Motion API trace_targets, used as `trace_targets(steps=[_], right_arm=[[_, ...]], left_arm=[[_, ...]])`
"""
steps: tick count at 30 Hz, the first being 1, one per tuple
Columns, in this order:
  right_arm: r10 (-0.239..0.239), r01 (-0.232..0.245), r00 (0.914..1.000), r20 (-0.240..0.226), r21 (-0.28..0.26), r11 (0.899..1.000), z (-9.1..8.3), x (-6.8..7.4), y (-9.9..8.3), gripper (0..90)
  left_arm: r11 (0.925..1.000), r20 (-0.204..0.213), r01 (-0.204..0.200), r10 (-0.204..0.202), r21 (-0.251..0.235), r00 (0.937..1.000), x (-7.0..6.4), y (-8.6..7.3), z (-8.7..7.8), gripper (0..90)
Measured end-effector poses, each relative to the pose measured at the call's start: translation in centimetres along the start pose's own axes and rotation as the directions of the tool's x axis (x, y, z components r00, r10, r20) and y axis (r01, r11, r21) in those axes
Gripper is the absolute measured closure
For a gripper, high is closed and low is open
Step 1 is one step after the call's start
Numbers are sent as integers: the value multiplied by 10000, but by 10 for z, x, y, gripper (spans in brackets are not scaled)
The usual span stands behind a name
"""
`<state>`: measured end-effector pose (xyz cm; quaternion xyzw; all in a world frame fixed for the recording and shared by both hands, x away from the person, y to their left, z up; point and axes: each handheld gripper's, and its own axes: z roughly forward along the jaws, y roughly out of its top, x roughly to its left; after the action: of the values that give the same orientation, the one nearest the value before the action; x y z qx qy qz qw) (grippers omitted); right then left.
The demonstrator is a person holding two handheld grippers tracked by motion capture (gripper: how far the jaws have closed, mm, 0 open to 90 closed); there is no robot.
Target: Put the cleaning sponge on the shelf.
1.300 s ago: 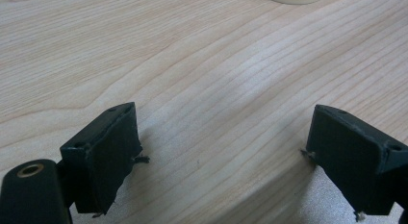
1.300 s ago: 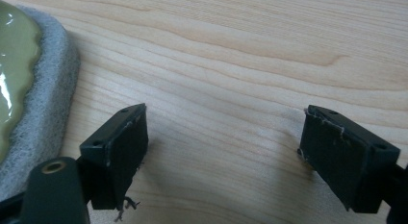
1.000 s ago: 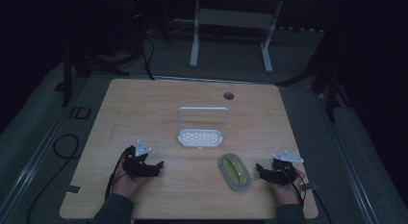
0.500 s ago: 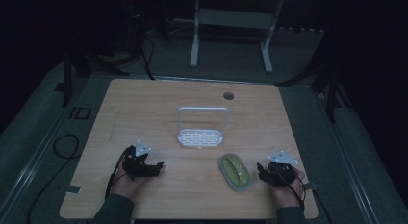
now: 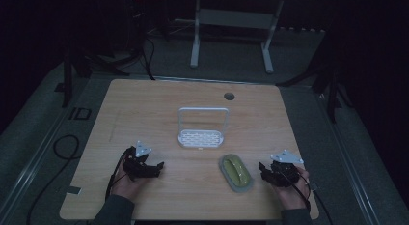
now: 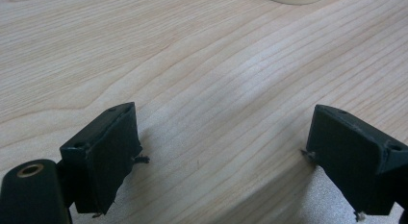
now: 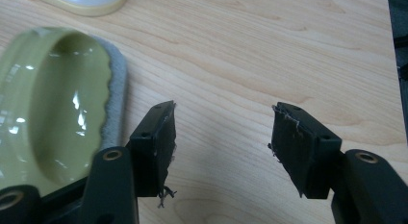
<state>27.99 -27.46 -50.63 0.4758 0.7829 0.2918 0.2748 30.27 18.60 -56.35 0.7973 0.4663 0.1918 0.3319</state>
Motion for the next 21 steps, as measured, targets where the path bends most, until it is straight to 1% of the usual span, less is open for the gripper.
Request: trace_targets(steps=[11,17,21], right_arm=[[-88,88,10000,-37,36,10000,-10,5,14,424],[-268,267,9996,101,88,9996,-12,9,20,425],[-287,287,9996,-59,75,9996,-14,10,22,426]], left_arm=[[10000,-5,17,-17,-2,10000,0,0,0,112],[10000,-9,10,-10,-8,10000,0,0,0,112],[10000,-7,9,-9,-3,10000,0,0,0,112]])
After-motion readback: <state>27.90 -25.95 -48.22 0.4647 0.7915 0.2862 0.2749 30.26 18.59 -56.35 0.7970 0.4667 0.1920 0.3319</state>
